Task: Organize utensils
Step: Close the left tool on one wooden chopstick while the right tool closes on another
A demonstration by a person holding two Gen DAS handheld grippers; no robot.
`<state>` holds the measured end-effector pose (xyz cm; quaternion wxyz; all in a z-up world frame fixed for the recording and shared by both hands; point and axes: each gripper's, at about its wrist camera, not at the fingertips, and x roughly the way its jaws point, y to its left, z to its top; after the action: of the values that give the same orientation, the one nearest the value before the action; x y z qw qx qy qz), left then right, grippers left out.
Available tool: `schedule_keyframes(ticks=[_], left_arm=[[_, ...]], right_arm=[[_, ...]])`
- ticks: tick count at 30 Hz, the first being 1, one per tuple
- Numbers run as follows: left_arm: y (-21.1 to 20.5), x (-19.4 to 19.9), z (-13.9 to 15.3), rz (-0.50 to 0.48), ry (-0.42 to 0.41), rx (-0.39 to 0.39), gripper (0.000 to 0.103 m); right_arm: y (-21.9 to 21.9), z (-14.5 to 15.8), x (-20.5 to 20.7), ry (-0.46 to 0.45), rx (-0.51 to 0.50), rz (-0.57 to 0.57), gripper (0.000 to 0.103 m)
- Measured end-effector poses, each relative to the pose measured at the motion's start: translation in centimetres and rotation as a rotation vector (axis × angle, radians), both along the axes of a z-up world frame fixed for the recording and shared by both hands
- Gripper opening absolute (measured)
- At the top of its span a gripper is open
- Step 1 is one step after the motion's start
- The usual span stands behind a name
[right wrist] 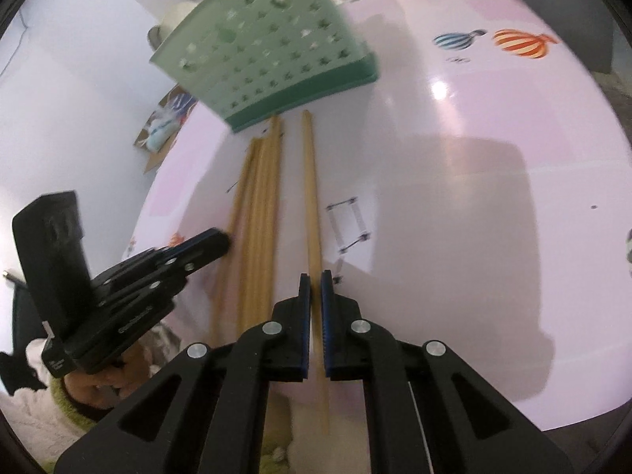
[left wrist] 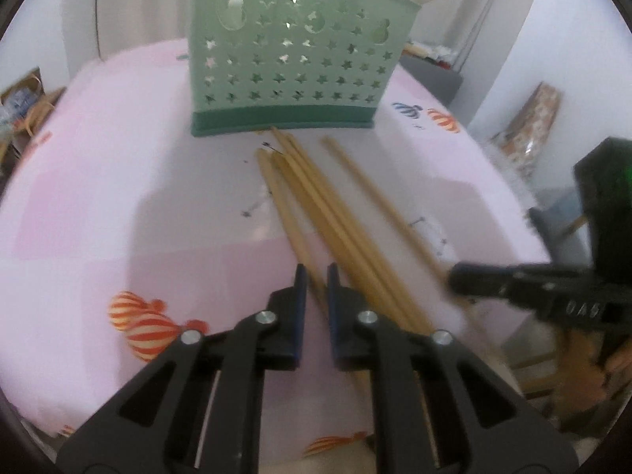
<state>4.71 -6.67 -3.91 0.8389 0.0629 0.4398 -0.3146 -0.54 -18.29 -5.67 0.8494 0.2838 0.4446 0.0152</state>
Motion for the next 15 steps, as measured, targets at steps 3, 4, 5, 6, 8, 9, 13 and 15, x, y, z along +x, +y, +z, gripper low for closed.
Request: schedule_keyframes(ticks=[3, 4, 5, 6, 8, 9, 13, 15], left_arm=[[1.1, 0.4, 0.1, 0.025, -0.021, 0.047, 0.009], [1.4, 0.5, 0.1, 0.034, -0.037, 0.064, 0.009], [2.1, 0.4, 0.1, 0.041, -0.057, 0.085, 0.009], [2.1, 0.4, 0.1, 0.05, -0.082, 0.117, 0.009], [2.5, 0.6, 0.1, 0.067, -0.109, 0.164, 0.009], [2.9, 0.7, 0.2, 0.073, -0.106, 0.167, 0.009], [4.3, 1.1, 1.1, 0.082, -0.078, 0.132, 0.017], [4.4, 1.1, 1.7, 0.065, -0.09, 0.128, 0.026]], right_arm=[[-0.9, 0.2, -0.2, -0.008, -0.041, -0.034, 0.005], [-1.2, 0.1, -0.3, -0.01, -0.042, -0.041, 0.005], [-1.4, 0.1, -0.3, -0.011, -0.039, -0.048, 0.005], [-1.7, 0.0, -0.2, -0.013, -0.033, -0.057, 0.005], [-2.2, 0.0, -0.3, -0.015, -0.028, -0.066, 0.005], [-2.4, -0.1, -0.1, -0.013, -0.02, -0.059, 0.006], [-2.8, 0.0, 0.2, -0.008, 0.001, -0.024, 0.008], [-3.0, 0.2, 0.2, -0.006, -0.014, -0.022, 0.016]])
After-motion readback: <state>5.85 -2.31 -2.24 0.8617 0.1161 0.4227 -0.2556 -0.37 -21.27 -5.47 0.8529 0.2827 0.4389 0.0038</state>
